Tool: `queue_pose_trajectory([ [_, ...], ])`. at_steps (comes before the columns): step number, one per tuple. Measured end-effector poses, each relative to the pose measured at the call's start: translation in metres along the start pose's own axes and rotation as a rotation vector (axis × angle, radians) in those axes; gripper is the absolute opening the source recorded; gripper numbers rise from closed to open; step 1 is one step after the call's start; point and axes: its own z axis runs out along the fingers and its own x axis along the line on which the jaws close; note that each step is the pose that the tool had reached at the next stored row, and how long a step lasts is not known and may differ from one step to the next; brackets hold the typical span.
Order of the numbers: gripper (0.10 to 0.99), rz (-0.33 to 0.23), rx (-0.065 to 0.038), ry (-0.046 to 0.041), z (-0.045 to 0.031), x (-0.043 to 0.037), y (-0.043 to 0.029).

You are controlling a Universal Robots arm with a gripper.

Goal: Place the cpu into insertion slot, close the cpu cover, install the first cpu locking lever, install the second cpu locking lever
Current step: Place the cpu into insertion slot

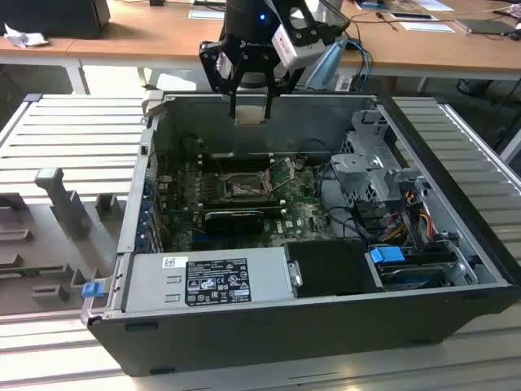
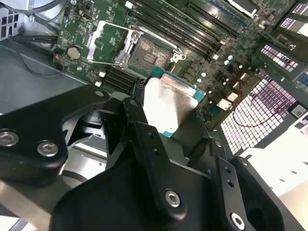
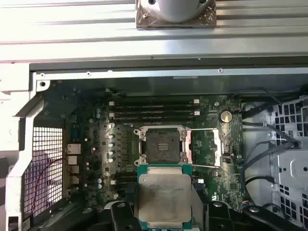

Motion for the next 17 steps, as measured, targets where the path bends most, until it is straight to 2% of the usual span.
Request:
queue_pose_trajectory([
  [4, 0.529, 0.033, 0.000, -0.0029, 0.0001, 0.0006, 0.0000],
  [6, 0.529, 0.080, -0.001, -0.0072, 0.0004, 0.0006, 0.0000],
  [7, 0.529, 0.130, -0.002, -0.0116, 0.0005, 0.0006, -0.0001],
  [10, 0.529, 0.149, -0.003, -0.0134, 0.0012, 0.0007, -0.0001],
  [17, 0.529, 0.152, -0.003, -0.0136, 0.0021, 0.0007, -0.0002],
])
